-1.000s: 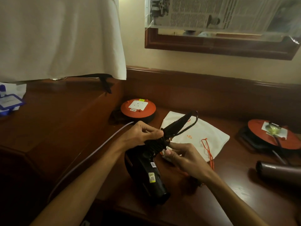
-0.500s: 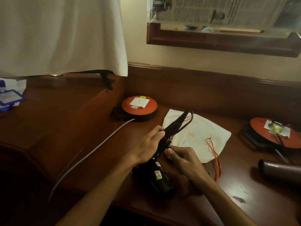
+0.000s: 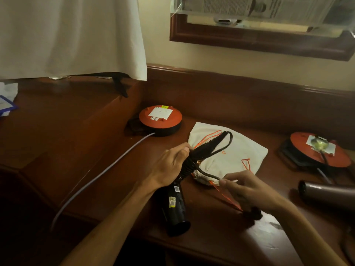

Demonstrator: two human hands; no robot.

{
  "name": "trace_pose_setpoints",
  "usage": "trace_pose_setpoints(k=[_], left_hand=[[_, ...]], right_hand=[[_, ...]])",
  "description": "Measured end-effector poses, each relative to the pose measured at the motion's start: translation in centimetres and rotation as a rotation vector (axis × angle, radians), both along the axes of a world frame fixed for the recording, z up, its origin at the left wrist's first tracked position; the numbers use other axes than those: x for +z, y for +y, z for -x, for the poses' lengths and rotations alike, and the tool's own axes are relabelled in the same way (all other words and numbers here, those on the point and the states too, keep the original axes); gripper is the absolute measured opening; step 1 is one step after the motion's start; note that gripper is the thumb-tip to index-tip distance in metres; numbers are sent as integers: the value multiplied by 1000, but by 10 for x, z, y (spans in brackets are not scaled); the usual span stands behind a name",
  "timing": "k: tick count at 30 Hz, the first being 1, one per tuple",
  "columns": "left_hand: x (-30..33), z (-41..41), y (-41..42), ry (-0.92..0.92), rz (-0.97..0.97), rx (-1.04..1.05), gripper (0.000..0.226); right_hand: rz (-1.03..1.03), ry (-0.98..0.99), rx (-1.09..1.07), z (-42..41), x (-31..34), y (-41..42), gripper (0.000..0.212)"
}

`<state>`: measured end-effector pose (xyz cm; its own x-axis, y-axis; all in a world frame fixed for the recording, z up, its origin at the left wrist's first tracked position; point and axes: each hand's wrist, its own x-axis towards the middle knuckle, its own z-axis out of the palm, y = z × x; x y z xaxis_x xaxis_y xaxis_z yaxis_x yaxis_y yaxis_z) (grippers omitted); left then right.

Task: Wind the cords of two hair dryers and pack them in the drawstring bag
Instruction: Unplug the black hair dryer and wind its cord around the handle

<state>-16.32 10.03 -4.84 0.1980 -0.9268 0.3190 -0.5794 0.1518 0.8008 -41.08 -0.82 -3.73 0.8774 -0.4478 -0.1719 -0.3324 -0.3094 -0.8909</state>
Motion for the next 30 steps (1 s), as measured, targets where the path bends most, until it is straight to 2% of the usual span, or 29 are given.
trace_pose_setpoints(k=[3,5,7,10,15,20,23,26,28,30], left_hand=[[0,6,8,-76,-42,-70,35],[3,13,12,-238,-166,-119,39],[5,23,15,-438,-266,-160,44],[7,28,19,-543,-342,-151,57],[9,38,16,-641,-471,-133,89],[2,35,5,-653,-407,-147,83],[1,30,5,-531,-358,-200,56],[1,22,3,-349,-377,-240,36],[3,16,0,-248,-391,-229,39],[5,10,-1,-173,-394,-207,55]], right_hand=[[265,37,-37,-20,4,-19,22],[422,57,8,-37,10,-33,12],[564,168,78,-56,16,-40,12],[613,219,148,-68,24,-43,27],[620,235,182,-69,42,-34,26],[780,248,245,-70,54,-1,25],[792,268,244,-57,64,17,26],[818,249,203,-41,70,36,17],[835,274,170,-31,67,48,11],[865,287,111,-23,54,61,17]])
